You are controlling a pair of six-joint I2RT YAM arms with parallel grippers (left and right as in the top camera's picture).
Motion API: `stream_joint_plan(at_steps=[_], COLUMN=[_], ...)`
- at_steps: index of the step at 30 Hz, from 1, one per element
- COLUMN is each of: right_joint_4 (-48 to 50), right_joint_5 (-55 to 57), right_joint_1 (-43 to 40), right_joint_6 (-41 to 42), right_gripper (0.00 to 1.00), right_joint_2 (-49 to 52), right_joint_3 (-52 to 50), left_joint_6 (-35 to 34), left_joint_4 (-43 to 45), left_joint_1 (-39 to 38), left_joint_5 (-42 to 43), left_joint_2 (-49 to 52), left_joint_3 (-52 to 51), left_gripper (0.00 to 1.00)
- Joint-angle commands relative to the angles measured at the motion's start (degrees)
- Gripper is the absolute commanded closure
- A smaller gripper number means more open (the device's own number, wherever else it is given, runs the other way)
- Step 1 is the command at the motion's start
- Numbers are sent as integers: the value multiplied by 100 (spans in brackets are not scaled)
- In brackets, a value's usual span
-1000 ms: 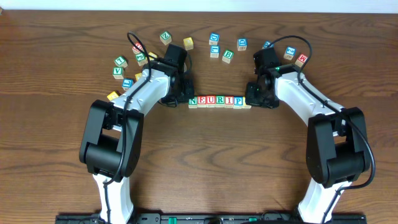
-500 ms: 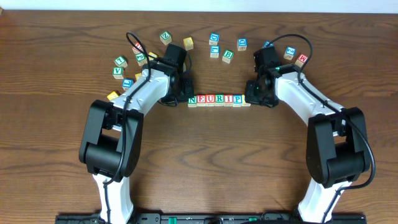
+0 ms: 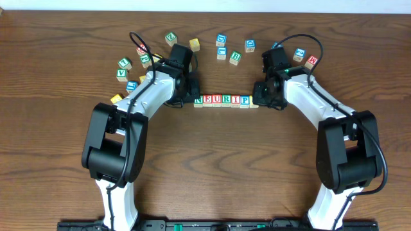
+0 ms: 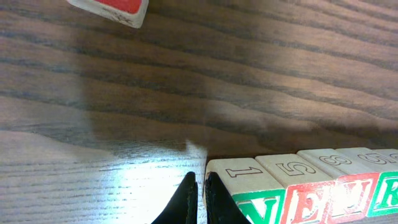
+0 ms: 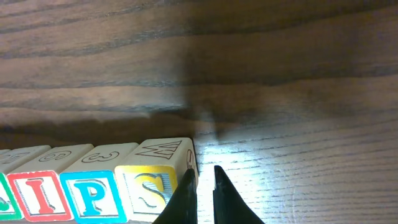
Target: Spell out NEURIPS
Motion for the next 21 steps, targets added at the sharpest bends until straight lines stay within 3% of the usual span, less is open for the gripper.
stream_joint_plan(at_steps=[1,21], right_joint_4=[61,57], right_joint_5=[-332,-328], right_joint_1=[116,107], right_joint_6=[142,186], right_gripper=[93,91], right_joint_2=[48,48], right_joint_3=[-37,-74], left_joint_6=[-55,-52], left_joint_4=[37,-7], left_joint_1=[-42,-35], left_joint_5=[229,232], left_joint_2=[114,173], left_joint_3=[-44,-42], left_gripper=[92,92])
